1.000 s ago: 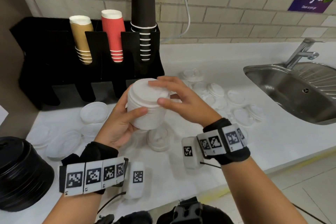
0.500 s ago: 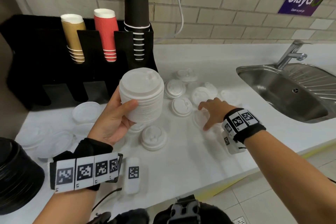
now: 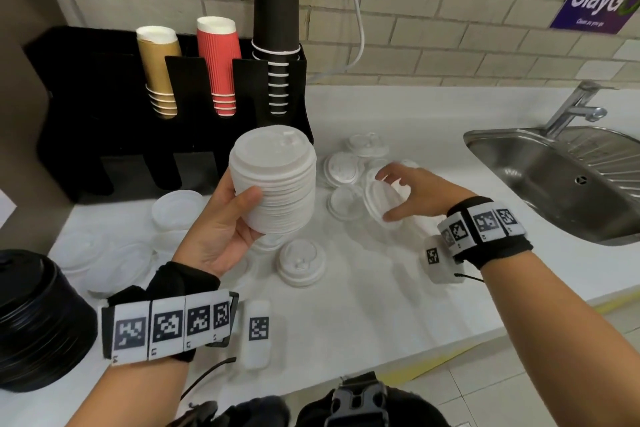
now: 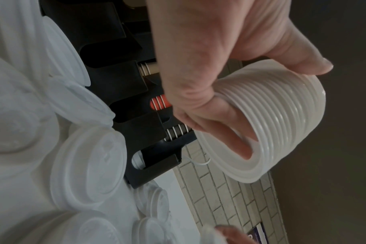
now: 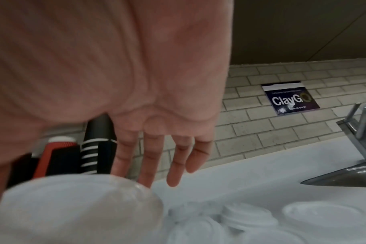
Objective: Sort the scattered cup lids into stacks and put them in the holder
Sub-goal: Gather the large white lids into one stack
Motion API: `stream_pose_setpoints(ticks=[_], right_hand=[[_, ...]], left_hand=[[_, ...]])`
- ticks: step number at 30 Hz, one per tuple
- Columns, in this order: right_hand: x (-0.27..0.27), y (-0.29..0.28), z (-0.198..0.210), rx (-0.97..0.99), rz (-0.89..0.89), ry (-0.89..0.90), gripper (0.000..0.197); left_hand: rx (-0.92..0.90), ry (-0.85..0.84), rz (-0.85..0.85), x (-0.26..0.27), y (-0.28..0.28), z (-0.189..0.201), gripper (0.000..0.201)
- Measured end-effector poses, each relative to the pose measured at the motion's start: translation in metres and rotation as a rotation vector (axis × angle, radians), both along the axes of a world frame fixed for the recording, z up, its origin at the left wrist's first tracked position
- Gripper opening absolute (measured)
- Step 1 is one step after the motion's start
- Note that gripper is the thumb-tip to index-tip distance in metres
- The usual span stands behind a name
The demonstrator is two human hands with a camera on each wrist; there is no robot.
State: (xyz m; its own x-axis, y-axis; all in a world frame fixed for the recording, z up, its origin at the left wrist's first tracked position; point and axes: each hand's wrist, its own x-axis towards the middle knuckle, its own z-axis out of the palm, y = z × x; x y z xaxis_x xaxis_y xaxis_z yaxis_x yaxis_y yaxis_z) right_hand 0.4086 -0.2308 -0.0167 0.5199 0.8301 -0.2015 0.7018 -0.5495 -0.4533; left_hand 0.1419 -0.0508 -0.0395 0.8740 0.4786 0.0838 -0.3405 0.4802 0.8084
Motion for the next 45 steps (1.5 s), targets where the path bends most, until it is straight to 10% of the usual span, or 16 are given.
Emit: stream_pose_setpoints(ticks=[4, 8, 15, 21, 28, 45], right_hand=[[-0.025, 0.009, 0.024, 0.426, 0.038, 0.126, 0.053], [-0.063, 0.024, 0.046, 0.657, 0.118, 0.343, 0.053], [-0.101, 0.042, 0.043, 0.846, 0.154, 0.56, 0.061], [-0.112, 0.048, 0.031, 0.833, 0.14, 0.52, 0.051], [-0.117, 0.047, 0.025, 0.788, 0.163, 0.448, 0.041], [-0.119, 0.04, 0.039, 0.623, 0.253, 0.231, 0.044]], left_hand=[[-0.097, 0.05, 0.035, 0.002, -0.004, 0.002, 0.106], [-0.16, 0.106, 0.04, 0.005, -0.007, 0.0, 0.065], [-0.12, 0.171, 0.012, 0.006, -0.008, -0.003, 0.095], [-0.058, 0.179, 0.022, 0.005, -0.006, -0.008, 0.056], [0.053, 0.209, 0.018, 0.004, -0.008, -0.005, 0.115], [-0.006, 0.144, -0.064, 0.003, -0.015, -0.004, 0.103]])
